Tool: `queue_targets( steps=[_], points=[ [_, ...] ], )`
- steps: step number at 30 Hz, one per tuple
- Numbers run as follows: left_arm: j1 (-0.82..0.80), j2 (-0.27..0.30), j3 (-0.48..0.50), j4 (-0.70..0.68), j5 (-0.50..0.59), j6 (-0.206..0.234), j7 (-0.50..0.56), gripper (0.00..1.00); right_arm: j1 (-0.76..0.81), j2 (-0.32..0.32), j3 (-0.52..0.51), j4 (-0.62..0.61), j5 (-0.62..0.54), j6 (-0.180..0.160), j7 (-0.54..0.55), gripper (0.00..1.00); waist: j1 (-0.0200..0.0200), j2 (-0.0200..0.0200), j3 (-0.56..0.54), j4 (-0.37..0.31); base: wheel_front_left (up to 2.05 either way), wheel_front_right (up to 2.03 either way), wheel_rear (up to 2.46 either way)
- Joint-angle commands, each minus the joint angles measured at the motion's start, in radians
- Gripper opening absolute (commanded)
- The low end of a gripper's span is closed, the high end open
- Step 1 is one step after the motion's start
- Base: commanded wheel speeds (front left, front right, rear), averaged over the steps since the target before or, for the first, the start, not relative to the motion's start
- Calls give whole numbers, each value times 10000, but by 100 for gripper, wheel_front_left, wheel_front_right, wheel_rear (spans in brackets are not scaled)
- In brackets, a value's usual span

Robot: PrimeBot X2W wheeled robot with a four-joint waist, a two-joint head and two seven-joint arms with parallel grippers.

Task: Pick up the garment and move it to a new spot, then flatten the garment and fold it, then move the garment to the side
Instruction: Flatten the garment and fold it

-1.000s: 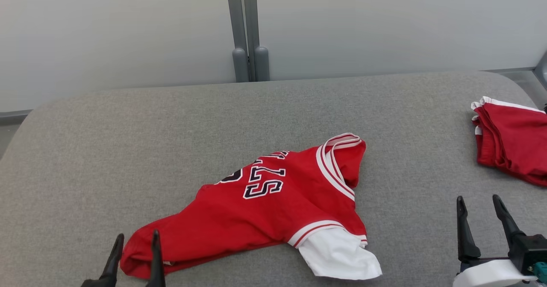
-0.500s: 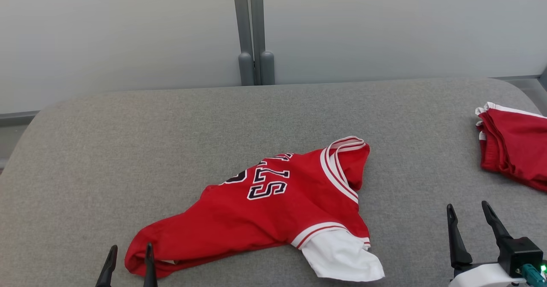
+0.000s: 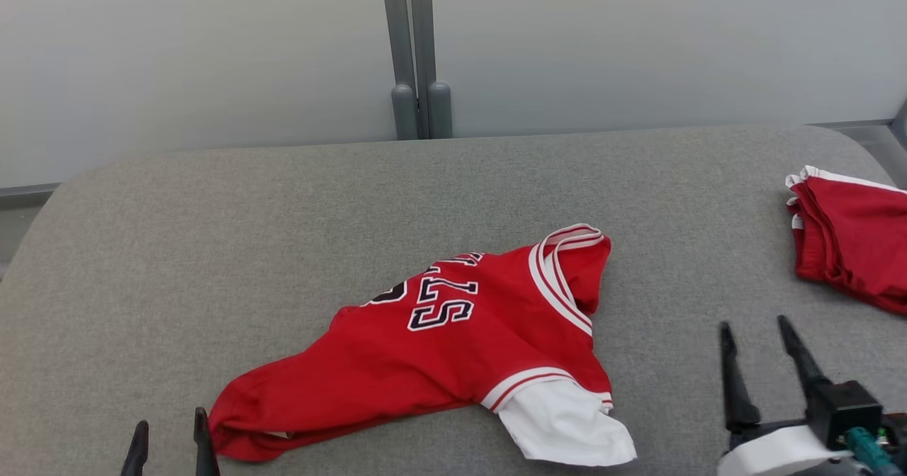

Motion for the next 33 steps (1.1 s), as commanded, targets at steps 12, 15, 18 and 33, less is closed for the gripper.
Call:
queue_targets(
  steps=[12, 15, 18, 33],
  points=[
    [-414, 298, -19, 1151, -1011, -164, 2775, 100, -253, -1514, 4760, 1291, 2273, -10, 2493, 100, 0, 0, 349, 94, 0, 0, 0],
    [-521, 266, -105, 1119, -1264, -185, 3296, 100, -284, -1656, 4954, 1345, 2567, -8, 3009, 100, 0, 0, 463, 137, 0, 0, 0],
    [-624, 257, -114, 1125, -1468, -197, 3619, 100, -322, -1772, 4999, 1304, 2693, -8, 3303, 100, 0, 0, 604, 147, 0, 0, 0],
    [-2193, 557, -384, 2790, -1457, -97, 3549, 49, -1369, -1855, 5391, 1144, 2978, -8, 3595, 100, 0, 0, 1924, 194, 0, 0, 0]
  ],
)
